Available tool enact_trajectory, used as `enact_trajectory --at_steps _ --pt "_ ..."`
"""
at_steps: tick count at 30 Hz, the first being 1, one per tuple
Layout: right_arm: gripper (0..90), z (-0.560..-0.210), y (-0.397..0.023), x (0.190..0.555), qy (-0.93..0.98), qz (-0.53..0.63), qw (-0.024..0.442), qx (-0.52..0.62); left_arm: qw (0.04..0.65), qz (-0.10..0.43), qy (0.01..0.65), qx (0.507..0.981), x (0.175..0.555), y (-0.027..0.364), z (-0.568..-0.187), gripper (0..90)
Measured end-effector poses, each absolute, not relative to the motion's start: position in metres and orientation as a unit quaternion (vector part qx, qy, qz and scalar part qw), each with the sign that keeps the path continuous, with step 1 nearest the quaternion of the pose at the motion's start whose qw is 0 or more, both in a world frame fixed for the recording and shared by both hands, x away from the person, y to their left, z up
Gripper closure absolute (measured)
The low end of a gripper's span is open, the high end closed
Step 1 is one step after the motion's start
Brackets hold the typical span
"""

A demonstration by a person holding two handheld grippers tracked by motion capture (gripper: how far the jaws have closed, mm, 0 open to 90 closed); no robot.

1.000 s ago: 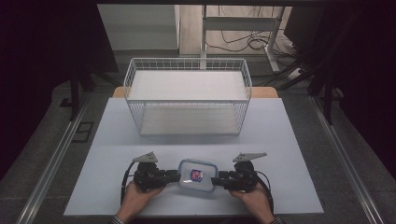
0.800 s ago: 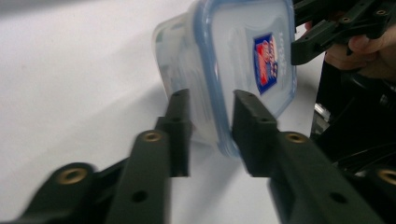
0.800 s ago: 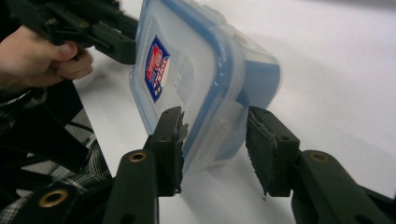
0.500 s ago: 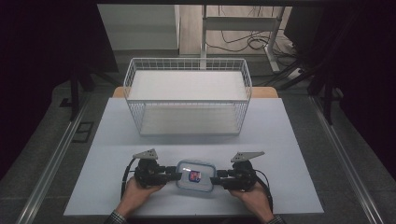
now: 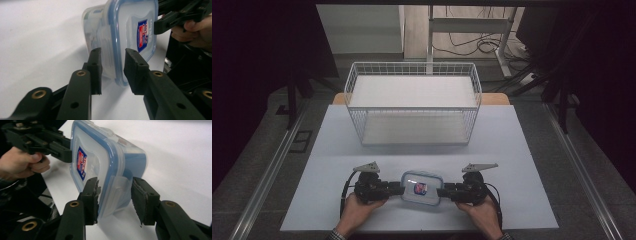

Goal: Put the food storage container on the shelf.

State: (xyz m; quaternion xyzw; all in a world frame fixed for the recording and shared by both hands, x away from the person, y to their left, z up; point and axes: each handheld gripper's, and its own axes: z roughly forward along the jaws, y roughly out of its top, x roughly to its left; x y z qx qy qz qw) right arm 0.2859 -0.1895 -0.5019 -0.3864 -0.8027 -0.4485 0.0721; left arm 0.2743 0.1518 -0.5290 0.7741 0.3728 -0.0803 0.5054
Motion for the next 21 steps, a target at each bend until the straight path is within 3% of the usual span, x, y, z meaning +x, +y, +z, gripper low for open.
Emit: enact_trajectory --at_steps 3,6,10,21 --pt "59.0 -0.501 -0.187 0.286 -0.814 -0.447 0.065 -0.366 0.511 -0.075 0.365 0.774 0.282 0.153 -0.527 53.7" --pt "59.1 -0.499 -0.184 0.287 -0.822 -0.444 0.056 -0.353 0.519 -0.081 0.358 0.772 0.285 0.154 -0.528 56.2" --pt "58.7 -0.501 -0.186 0.290 -0.816 -0.449 0.061 -0.359 0.523 -0.089 0.366 0.764 0.285 0.157 -0.528 65.9" --pt "56.9 -0.507 -0.185 0.290 -0.792 -0.455 0.083 -0.398 0.517 -0.073 0.403 0.751 0.274 0.155 -0.527 69.2"
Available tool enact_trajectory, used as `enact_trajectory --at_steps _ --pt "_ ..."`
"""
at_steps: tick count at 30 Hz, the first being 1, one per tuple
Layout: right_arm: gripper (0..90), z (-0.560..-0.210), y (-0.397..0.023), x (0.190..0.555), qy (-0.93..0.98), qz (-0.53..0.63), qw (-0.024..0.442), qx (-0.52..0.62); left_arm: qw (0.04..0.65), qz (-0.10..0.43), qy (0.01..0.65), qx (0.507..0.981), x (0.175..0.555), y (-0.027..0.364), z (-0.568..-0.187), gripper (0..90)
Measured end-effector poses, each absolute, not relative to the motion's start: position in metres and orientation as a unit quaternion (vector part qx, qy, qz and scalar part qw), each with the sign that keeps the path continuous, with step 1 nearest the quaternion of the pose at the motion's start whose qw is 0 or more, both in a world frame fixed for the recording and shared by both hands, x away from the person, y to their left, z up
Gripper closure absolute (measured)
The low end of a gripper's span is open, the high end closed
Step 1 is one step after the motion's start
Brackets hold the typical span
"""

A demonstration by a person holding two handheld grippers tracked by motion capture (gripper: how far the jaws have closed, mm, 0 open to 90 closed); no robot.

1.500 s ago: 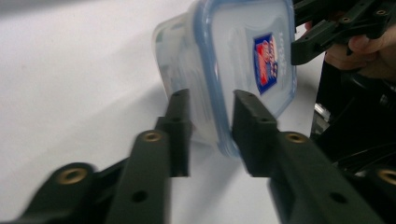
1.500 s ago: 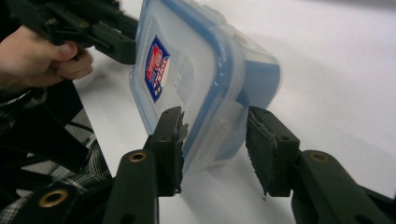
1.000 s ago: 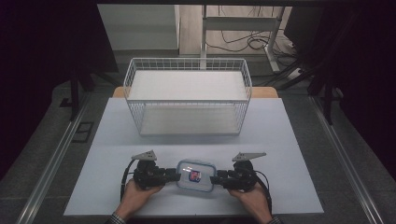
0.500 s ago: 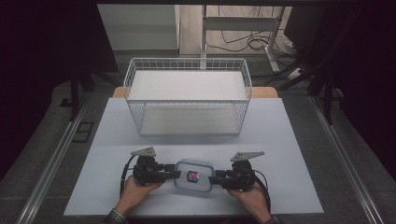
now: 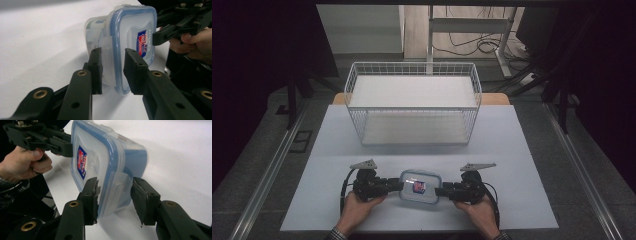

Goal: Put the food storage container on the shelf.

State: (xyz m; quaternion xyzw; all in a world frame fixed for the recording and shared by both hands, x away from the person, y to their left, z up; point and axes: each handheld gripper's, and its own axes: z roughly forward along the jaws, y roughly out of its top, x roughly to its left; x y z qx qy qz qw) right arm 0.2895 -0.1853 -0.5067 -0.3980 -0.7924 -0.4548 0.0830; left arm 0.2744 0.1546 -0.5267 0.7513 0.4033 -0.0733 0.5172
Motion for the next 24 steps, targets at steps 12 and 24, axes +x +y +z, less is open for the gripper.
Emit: enact_trajectory --at_steps 12,24 --pt "58.4 -0.487 -0.184 0.300 -0.784 -0.482 0.066 -0.385 0.530 -0.058 0.421 0.734 0.276 0.157 -0.511 71.1" --pt "57.7 -0.440 -0.175 0.324 -0.784 -0.501 0.038 -0.364 0.543 -0.026 0.420 0.727 0.286 0.162 -0.472 70.7"
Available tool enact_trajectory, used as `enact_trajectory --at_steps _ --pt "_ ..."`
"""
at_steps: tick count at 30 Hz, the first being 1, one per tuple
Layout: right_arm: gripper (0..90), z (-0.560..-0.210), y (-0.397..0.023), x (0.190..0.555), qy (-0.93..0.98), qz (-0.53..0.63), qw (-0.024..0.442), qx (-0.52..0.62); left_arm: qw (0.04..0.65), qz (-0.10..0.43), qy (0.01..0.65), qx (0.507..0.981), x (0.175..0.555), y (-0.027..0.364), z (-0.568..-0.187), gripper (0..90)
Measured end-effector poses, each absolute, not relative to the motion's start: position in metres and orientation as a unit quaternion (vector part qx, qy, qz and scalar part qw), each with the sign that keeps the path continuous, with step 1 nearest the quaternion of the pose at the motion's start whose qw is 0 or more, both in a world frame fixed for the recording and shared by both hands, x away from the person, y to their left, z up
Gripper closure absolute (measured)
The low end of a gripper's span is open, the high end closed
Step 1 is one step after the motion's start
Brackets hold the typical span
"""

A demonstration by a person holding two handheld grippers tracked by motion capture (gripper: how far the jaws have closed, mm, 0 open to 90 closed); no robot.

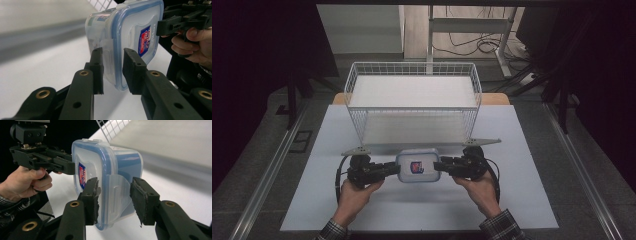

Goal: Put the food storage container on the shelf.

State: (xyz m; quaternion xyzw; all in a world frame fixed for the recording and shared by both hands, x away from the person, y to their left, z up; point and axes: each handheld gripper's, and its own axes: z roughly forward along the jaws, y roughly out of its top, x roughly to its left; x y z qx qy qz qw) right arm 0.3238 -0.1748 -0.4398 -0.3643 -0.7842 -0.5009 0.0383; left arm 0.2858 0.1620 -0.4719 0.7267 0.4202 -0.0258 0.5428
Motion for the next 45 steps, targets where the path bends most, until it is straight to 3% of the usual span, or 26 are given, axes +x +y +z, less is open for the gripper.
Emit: enact_trajectory --at_steps 33,45 --pt "58.1 -0.329 -0.156 0.394 -0.778 -0.524 0.008 -0.346 0.553 0.026 0.429 0.714 0.357 0.174 -0.357 69.3" --pt "58.2 -0.317 -0.148 0.428 -0.771 -0.530 0.017 -0.352 0.547 0.035 0.441 0.711 0.386 0.181 -0.339 69.4"
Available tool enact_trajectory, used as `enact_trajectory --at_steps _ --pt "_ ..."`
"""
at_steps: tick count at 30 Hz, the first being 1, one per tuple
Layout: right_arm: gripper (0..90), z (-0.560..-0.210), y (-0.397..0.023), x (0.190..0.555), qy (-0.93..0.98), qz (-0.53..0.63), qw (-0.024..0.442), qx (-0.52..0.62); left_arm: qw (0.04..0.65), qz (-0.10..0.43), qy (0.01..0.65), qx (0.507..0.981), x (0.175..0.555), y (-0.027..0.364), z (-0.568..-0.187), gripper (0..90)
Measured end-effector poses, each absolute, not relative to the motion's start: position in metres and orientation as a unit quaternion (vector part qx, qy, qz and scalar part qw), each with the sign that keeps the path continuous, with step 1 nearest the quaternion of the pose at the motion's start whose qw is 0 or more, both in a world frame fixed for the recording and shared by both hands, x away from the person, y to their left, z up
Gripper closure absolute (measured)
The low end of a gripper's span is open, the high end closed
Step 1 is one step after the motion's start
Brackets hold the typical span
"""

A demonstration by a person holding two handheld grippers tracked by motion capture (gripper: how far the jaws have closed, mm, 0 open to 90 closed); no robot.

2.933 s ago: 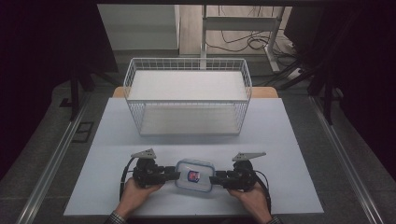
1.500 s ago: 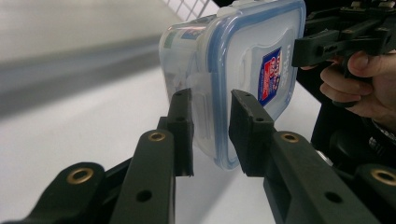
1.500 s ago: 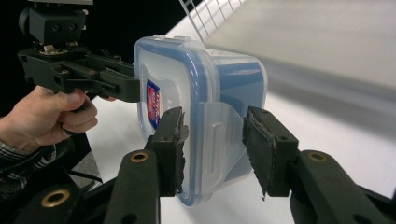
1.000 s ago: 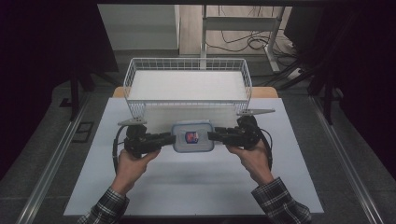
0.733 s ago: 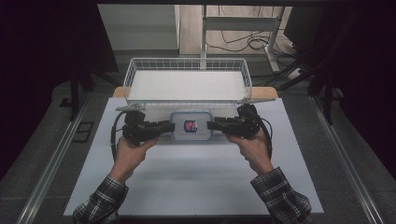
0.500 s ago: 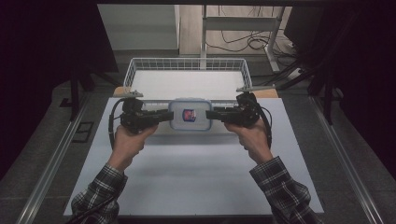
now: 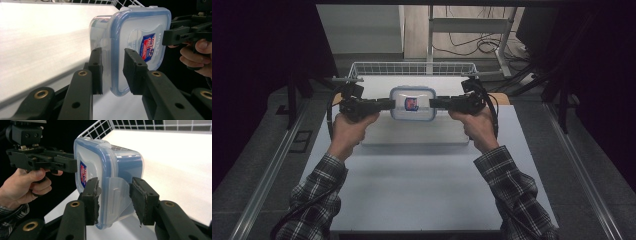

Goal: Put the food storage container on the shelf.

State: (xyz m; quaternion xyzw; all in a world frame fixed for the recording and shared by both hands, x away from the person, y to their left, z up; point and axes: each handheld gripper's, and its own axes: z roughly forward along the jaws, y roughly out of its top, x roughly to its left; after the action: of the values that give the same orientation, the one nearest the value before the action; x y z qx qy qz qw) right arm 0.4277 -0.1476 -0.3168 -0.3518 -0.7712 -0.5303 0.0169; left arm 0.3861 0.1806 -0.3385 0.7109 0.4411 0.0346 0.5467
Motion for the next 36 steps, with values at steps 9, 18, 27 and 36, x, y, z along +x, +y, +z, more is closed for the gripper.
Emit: enact_trajectory --at_steps 9,18,27,36 --pt "57.9 -0.310 -0.145 0.450 -0.766 -0.533 0.012 -0.359 0.540 0.040 0.453 0.708 0.411 0.180 -0.330 69.6" --pt "57.1 -0.313 -0.145 0.472 -0.755 -0.541 0.023 -0.369 0.541 0.038 0.462 0.702 0.425 0.180 -0.331 69.8" --pt "56.4 -0.320 -0.144 0.484 -0.739 -0.548 0.037 -0.391 0.549 0.039 0.460 0.697 0.429 0.177 -0.339 61.9" --pt "57.7 -0.317 -0.143 0.487 -0.745 -0.534 0.006 -0.400 0.544 0.042 0.458 0.701 0.430 0.175 -0.342 62.8"
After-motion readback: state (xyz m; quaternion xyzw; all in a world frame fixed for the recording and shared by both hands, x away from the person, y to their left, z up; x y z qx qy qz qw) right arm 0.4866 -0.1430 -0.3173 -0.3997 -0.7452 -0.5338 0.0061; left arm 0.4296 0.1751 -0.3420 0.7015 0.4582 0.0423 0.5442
